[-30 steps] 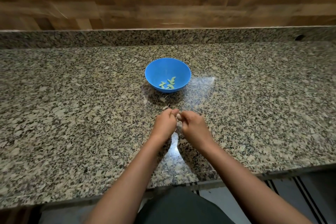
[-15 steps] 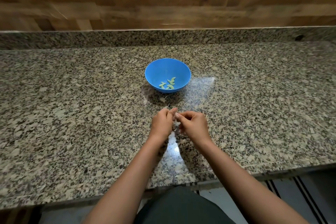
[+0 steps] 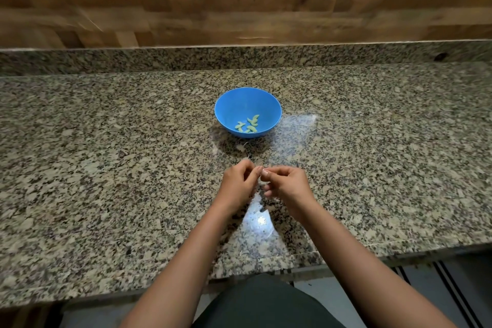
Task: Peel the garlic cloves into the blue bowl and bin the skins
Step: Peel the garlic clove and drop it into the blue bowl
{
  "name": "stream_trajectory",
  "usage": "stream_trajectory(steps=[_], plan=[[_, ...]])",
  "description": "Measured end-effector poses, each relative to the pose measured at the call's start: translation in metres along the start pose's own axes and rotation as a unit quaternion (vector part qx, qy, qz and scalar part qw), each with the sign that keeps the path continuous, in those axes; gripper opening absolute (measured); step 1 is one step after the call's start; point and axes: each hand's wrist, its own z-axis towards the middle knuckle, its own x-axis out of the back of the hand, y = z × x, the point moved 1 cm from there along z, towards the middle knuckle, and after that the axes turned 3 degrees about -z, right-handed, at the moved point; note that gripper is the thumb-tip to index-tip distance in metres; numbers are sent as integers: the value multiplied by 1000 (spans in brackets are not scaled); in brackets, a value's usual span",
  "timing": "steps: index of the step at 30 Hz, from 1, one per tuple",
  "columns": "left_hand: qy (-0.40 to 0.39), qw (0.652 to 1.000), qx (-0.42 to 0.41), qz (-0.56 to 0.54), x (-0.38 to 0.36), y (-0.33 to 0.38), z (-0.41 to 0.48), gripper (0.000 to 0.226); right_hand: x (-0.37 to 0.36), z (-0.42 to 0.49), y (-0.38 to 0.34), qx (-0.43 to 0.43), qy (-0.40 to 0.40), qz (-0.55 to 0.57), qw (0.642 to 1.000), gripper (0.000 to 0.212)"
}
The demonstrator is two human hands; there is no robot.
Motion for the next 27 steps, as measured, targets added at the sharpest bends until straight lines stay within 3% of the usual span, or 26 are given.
stream_trajectory(steps=[3,6,12,17,22,25,27], plan=[[-10,994,25,-104,1,-2,-2,18,0,1,-4,-49,-4,91,995,9],[4,967,90,-237,2,-1,-1,9,3,3,-7,-73,-13,108,991,10],[-12,957,101,-272,2,2,2,4,2,-2,-7,-48,-45,11,998,11],[-11,945,122,-302,1,-1,1,4,4,-1,-10,30,-12,-162,986,12],[-51,924,128,-357,9,-3,1,4,6,-1,-18,-60,-98,-67,991,13],[-68,912,146,-376,12,-2,2,4,7,0,-20,-86,-105,-21,991,17],[-56,909,174,-375,9,0,1,5,5,-2,-16,-15,-64,-142,988,13]])
